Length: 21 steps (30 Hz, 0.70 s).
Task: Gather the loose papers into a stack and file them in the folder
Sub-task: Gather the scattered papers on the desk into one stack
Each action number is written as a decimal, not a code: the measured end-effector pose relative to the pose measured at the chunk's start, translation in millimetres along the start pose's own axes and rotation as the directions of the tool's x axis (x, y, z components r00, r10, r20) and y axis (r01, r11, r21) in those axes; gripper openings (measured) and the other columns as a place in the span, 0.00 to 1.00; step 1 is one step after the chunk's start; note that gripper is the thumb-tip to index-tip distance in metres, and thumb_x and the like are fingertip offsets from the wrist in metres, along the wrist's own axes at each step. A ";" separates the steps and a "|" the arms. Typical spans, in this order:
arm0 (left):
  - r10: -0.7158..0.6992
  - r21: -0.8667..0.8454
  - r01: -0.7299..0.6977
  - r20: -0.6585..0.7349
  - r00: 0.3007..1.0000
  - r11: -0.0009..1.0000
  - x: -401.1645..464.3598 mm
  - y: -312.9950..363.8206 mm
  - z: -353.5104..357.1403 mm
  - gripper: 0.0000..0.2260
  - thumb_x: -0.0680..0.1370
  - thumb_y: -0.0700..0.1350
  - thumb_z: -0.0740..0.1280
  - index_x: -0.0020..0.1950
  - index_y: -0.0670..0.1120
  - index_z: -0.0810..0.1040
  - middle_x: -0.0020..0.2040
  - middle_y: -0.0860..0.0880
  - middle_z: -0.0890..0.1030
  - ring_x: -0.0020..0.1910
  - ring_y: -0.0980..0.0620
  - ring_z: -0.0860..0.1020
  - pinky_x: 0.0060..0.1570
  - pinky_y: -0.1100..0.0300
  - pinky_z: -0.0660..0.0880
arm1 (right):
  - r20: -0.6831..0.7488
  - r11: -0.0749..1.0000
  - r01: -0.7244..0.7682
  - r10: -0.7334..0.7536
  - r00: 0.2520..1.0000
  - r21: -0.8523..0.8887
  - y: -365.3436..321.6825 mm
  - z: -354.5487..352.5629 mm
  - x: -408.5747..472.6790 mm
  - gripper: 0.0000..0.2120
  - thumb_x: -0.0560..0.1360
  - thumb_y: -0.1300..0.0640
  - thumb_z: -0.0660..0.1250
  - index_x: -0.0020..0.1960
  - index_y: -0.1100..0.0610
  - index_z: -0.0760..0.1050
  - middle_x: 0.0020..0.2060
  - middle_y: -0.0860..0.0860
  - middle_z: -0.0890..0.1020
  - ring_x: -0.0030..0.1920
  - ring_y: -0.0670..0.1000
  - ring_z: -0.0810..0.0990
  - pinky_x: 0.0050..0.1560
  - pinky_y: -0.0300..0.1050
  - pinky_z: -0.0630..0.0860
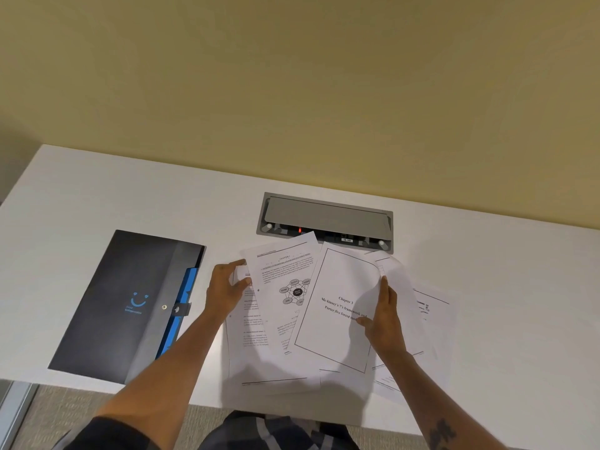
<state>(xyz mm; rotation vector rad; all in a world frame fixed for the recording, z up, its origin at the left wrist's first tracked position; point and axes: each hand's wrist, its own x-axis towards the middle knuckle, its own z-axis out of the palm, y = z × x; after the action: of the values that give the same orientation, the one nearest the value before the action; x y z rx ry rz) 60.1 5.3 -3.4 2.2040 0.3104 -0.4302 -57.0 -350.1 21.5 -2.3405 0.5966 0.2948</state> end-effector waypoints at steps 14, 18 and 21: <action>0.084 -0.061 -0.079 0.082 0.993 0.995 -17.4 33.2 13.0 0.15 0.82 0.51 0.67 0.68 0.50 0.74 0.61 0.49 0.82 0.55 0.47 0.84 0.47 0.59 0.80 | -0.096 0.929 -0.220 0.259 0.961 0.298 2.4 7.9 -6.0 0.59 0.70 0.67 0.80 0.83 0.42 0.42 0.72 0.62 0.76 0.67 0.64 0.79 0.65 0.55 0.77; 0.068 -0.122 -0.058 0.080 0.994 0.991 -26.5 28.7 23.7 0.13 0.83 0.41 0.66 0.67 0.49 0.74 0.61 0.48 0.83 0.53 0.46 0.83 0.43 0.61 0.80 | -0.113 0.900 -0.198 0.260 0.959 0.388 11.5 13.7 -8.5 0.50 0.75 0.66 0.74 0.74 0.24 0.52 0.50 0.50 0.77 0.52 0.52 0.75 0.58 0.50 0.77; -0.004 -0.144 0.008 0.027 1.000 0.990 -30.7 28.1 25.9 0.09 0.83 0.38 0.65 0.61 0.47 0.73 0.60 0.46 0.82 0.54 0.44 0.82 0.48 0.53 0.83 | -0.100 0.896 -0.188 0.247 0.964 0.402 3.6 12.9 -8.0 0.40 0.79 0.67 0.70 0.82 0.43 0.58 0.51 0.50 0.75 0.56 0.50 0.72 0.59 0.45 0.72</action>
<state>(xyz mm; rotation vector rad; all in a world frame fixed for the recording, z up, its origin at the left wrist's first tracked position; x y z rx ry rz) 37.3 -34.5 13.8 2.0555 0.3234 -0.4271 -66.3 -340.9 12.9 -1.9220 0.9067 0.0882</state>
